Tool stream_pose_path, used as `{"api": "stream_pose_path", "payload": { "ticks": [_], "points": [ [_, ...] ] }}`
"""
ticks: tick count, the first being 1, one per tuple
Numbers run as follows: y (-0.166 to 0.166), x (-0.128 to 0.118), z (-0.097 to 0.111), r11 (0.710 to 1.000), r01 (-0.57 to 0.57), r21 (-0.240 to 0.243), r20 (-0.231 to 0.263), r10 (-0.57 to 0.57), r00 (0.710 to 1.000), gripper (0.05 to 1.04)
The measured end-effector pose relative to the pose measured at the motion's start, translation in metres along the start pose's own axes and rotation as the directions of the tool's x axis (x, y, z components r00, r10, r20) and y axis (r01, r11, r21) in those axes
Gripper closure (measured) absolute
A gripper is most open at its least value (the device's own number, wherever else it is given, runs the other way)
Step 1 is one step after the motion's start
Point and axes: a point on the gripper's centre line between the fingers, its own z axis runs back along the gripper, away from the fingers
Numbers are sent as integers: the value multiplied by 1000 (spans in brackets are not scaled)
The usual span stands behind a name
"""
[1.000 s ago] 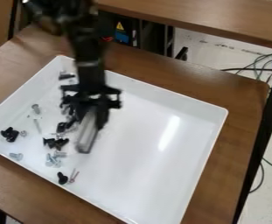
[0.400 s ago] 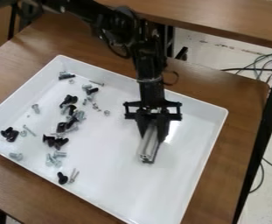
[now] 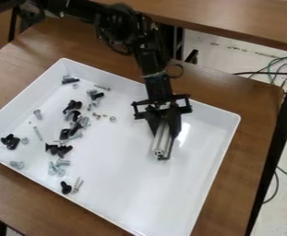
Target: Sweep into pile
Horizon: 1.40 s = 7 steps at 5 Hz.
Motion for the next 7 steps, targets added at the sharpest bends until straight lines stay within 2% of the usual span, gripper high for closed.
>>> {"api": "stream_pose_path", "payload": {
  "ticks": [4, 6, 7],
  "points": [
    [91, 16, 36, 973, -226, 33, 60, 224, 973, 721],
    [135, 14, 51, 934, -358, -12, 128, 356, 926, 721],
    [143, 9, 51, 916, -401, -29, 163, 400, 902, 721]
  ]
}}
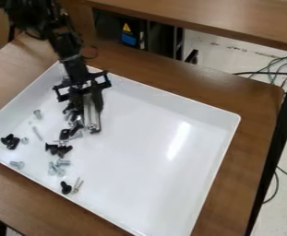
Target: Sweep into pile
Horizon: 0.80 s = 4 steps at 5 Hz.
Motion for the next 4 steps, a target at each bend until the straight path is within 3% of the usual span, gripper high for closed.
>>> {"api": "stream_pose_path", "payload": {
  "ticks": [1, 2, 4],
  "points": [
    [7, -8, -2, 999, -49, -3, 43, 50, 998, 721],
    [24, -29, -8, 992, -113, 61, 59, 110, 992, 721],
    [44, -68, -9, 984, -158, 84, 123, 147, 981, 721]
  ]
}}
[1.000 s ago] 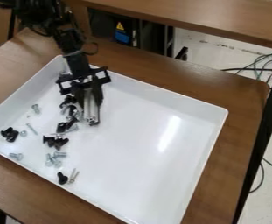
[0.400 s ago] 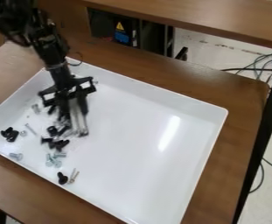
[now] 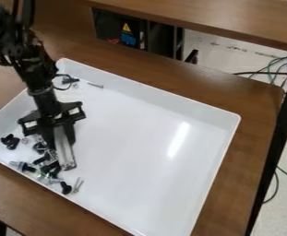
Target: Sweep into pile
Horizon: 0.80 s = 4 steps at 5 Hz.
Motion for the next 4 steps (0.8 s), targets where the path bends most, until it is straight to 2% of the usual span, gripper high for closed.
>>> {"api": "stream_pose_path", "payload": {
  "ticks": [1, 2, 3, 4],
  "points": [
    [-1, -2, 2, 1000, 10, -7, -2, -10, 1000, 721],
    [-20, 0, 12, 997, 70, -30, 9, -70, 998, 721],
    [-47, -1, 26, 984, 178, -23, 33, -177, 984, 721],
    [-87, -19, 34, 951, 310, 0, 33, -310, 950, 721]
  ]
}}
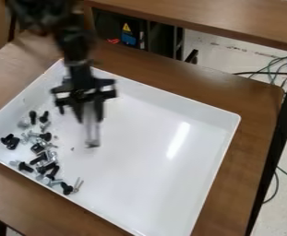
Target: Sweep into pile
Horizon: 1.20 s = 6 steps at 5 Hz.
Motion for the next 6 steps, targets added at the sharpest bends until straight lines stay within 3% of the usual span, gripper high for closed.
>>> {"api": "stream_pose_path", "payload": {
  "ticks": [1, 2, 4, 6],
  "points": [
    [-37, 16, -6, 994, 73, -84, -82, -80, 993, 721],
    [-36, 29, -37, 989, 19, -145, -194, -48, 980, 721],
    [-6, 49, -33, 972, -131, -195, -191, 93, 977, 721],
    [26, 74, -27, 959, -203, -198, -189, 166, 968, 721]
  ]
}}
